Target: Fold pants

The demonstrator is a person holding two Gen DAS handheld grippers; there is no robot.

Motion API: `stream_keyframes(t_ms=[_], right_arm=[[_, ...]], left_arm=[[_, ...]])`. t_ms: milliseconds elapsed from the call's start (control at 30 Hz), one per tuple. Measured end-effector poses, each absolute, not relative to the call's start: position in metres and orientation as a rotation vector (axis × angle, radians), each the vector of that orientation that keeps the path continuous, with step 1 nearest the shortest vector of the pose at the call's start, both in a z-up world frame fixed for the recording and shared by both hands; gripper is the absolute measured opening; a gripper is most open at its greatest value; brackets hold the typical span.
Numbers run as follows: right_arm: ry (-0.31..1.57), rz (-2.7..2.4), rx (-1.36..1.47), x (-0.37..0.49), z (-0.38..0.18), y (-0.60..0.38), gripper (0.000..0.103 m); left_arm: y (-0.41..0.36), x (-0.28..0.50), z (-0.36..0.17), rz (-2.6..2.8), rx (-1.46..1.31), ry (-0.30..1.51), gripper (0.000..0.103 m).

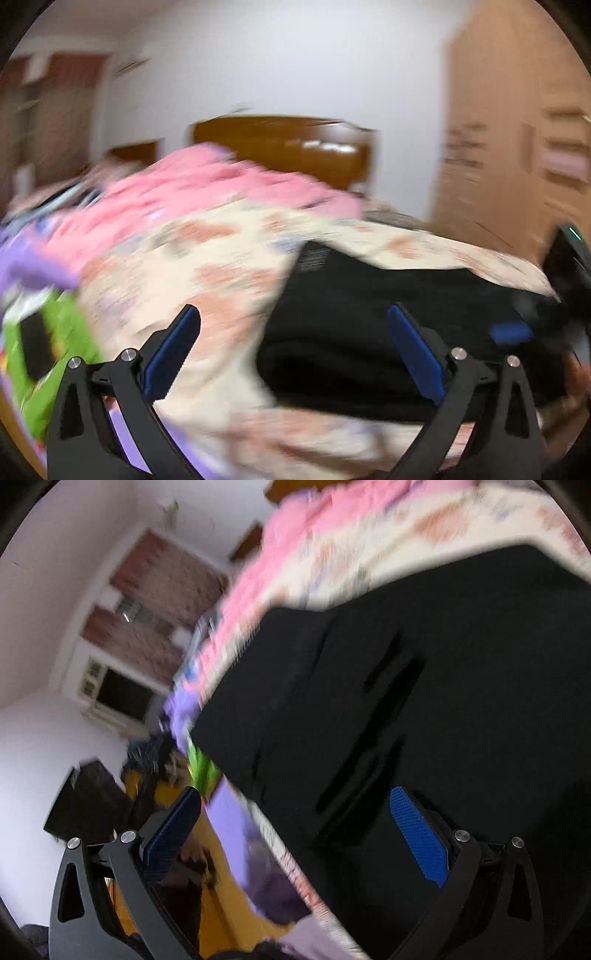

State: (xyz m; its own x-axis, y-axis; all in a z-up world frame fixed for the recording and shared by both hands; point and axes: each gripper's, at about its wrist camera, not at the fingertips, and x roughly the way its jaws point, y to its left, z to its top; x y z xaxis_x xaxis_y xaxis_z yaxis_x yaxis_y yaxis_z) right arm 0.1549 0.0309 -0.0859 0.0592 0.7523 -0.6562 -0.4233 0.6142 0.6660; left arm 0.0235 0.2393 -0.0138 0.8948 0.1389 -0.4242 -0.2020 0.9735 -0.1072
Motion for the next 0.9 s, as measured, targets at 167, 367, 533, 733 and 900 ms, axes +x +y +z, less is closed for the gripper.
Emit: stream_keyframes(t_ms=[167, 367, 533, 733, 900], right_arm=[[1.221, 0.935, 0.398, 0.162, -0.085, 0.058, 0.099], [1.122, 0.861, 0.559, 0.18, -0.094, 0.044, 0.022], [0.911, 0.856, 0.387, 0.17, -0.043, 0.059, 0.02], [0.705, 0.874, 0.225, 0.151, 0.011, 0.051, 0.016], [0.878, 0.716, 0.214, 0.168, -0.075, 0.024, 0.016]], left_arm=[[0.268, 0.016, -0.04, 0.261, -0.174, 0.518, 0.101], [0.265, 0.018, -0.059, 0.233, -0.1, 0.576, 0.101], [0.277, 0.04, -0.067, 0.251, -0.082, 0.594, 0.101], [0.287, 0.076, -0.072, 0.276, -0.034, 0.65, 0.102], [0.295, 0.075, -0.079, 0.247, -0.128, 0.648, 0.102]])
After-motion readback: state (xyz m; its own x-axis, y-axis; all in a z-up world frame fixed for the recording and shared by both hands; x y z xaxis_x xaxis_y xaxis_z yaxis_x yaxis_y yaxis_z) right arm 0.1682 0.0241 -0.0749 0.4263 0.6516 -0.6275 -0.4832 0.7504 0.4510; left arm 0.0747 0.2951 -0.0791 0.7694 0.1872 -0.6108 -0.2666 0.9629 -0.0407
